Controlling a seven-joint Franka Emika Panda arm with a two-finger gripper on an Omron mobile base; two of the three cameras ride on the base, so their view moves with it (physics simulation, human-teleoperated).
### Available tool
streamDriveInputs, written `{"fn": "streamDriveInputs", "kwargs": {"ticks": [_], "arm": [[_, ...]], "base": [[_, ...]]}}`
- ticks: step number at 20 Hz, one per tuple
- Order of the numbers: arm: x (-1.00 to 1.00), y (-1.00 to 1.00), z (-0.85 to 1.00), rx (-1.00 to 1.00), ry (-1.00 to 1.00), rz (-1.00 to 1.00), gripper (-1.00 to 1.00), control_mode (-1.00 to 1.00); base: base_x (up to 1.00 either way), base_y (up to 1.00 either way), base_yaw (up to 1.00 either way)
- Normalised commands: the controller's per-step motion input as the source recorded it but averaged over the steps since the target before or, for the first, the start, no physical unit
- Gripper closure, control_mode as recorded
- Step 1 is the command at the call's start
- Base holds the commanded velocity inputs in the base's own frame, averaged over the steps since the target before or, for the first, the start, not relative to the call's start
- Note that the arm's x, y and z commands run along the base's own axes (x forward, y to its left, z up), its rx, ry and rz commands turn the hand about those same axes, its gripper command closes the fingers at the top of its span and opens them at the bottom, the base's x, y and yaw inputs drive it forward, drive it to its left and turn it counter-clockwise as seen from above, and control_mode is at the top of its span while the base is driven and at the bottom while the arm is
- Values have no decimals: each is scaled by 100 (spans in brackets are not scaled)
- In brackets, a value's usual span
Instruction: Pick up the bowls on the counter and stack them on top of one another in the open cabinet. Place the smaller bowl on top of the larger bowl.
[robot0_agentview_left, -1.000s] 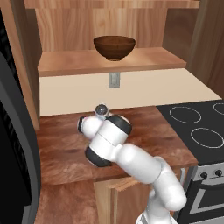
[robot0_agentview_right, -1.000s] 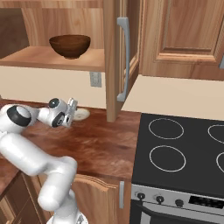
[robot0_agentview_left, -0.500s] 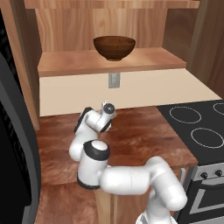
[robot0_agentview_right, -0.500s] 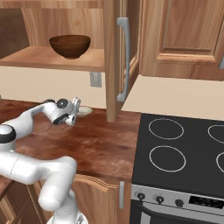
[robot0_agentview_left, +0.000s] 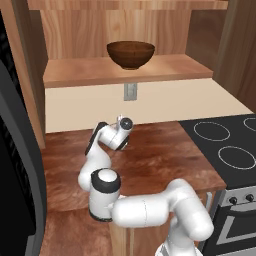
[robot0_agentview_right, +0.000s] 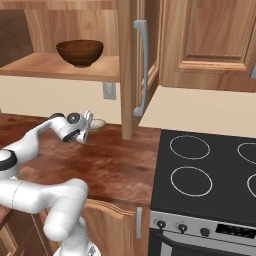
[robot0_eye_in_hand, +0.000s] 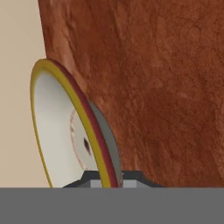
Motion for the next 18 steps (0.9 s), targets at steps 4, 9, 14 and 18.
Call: {"fn": "streamDriveInputs", "kwargs": {"ticks": [4,9,14,18], "arm": [[-12,17,-1,0,-5,-3,100,-100],[-41,20,7,0,-8,-5,100,-100],[-44,2,38,4,-4,-6,100,-100],[-42,-4,47,11,1,-4,100,-100]], "base": [[0,0,0],[0,0,0],[0,0,0],[0,0,0]]}}
